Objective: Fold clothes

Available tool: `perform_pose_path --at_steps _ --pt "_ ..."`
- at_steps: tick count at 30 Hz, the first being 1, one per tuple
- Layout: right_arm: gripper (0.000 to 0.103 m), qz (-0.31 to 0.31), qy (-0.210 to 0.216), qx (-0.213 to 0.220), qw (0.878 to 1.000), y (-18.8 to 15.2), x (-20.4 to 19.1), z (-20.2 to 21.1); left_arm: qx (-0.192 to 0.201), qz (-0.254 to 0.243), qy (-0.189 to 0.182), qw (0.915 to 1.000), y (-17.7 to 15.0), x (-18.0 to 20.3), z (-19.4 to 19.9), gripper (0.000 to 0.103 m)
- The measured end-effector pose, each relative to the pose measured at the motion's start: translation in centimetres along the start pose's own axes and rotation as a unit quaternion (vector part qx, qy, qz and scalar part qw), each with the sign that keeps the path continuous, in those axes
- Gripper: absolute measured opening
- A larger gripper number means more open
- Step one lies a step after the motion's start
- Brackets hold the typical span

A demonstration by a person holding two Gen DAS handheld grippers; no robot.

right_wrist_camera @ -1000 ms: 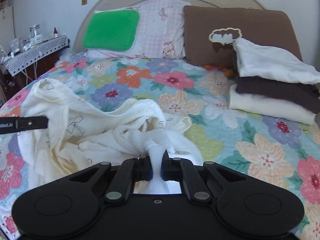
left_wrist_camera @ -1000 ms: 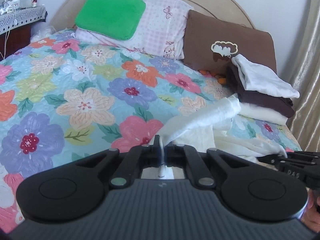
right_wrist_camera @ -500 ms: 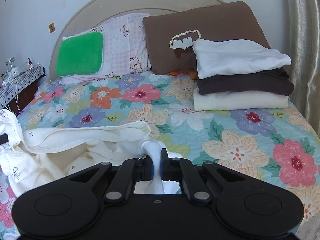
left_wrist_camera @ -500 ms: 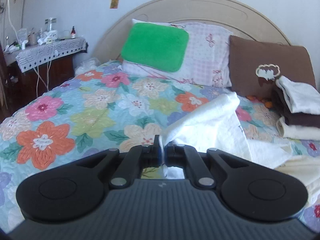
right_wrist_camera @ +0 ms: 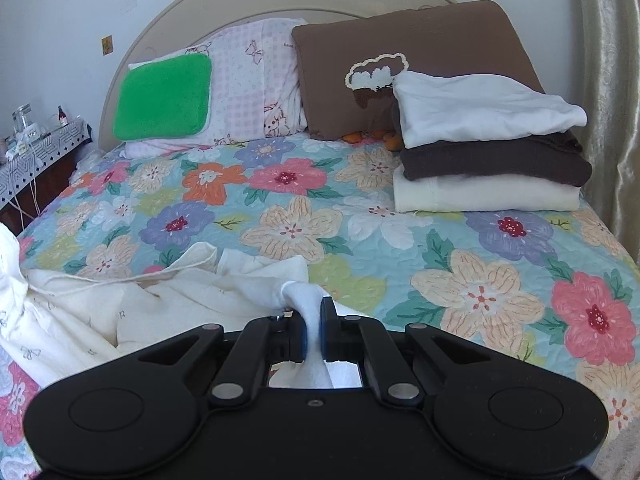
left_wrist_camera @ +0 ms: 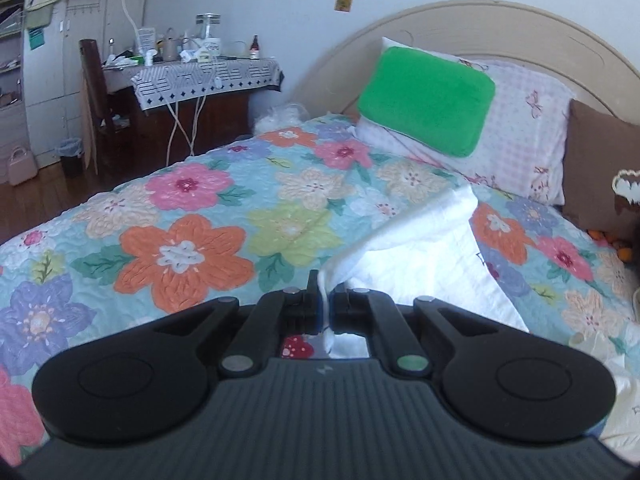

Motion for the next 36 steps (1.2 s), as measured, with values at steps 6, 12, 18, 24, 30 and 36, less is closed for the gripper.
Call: perform_pose_path --at_steps 6,12,18,24,30,36 --pt "0.006 0.027 -0.008 -0.026 0.999 -1.4 -0.5 -0.9 -0.108 0.03 0.013 0.9936 -3.2 -2.3 -2.3 0.004" --pt "0.006 -0.011 0.012 -0.07 0.997 -3.3 -0.2 -2.4 -0.153 0.061 0.013 0.9863 -4.9 -3.2 -2.7 0.005" --pt "0.007 0.001 0.016 -0.069 0.997 -3.7 -1.0 -2.7 -0.059 0.01 -0.018 0.998 -1.3 -0.6 0.5 0.027" --pt "0.008 -0.009 0.04 -0.064 0.997 -2.6 -1.5 -2.3 -0.024 0.02 -0.099 0.9946 0.8 1.0 1.3 0.041" --pt "0.008 0.01 0.039 -0.05 0.998 -2.1 -2.1 -2.1 -0.132 -0.071 -0.202 0.9678 -5.4 9.1 -0.9 0.06" --pt "0.008 0.016 0.04 -0.054 0.998 -2.5 -2.2 -2.6 -0.17 -0.167 -0.24 0.941 -10.4 15.6 -2.1 0.073"
Point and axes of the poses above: each gripper's, at about its wrist camera, not at the fingertips, and z roughly against the way its jaws point, x to its right, y to its top, the point moved 9 cm from there along -z, roughly the way its jaws point, and after that the axes turned 5 degrees about z, right-handed, at the moved point
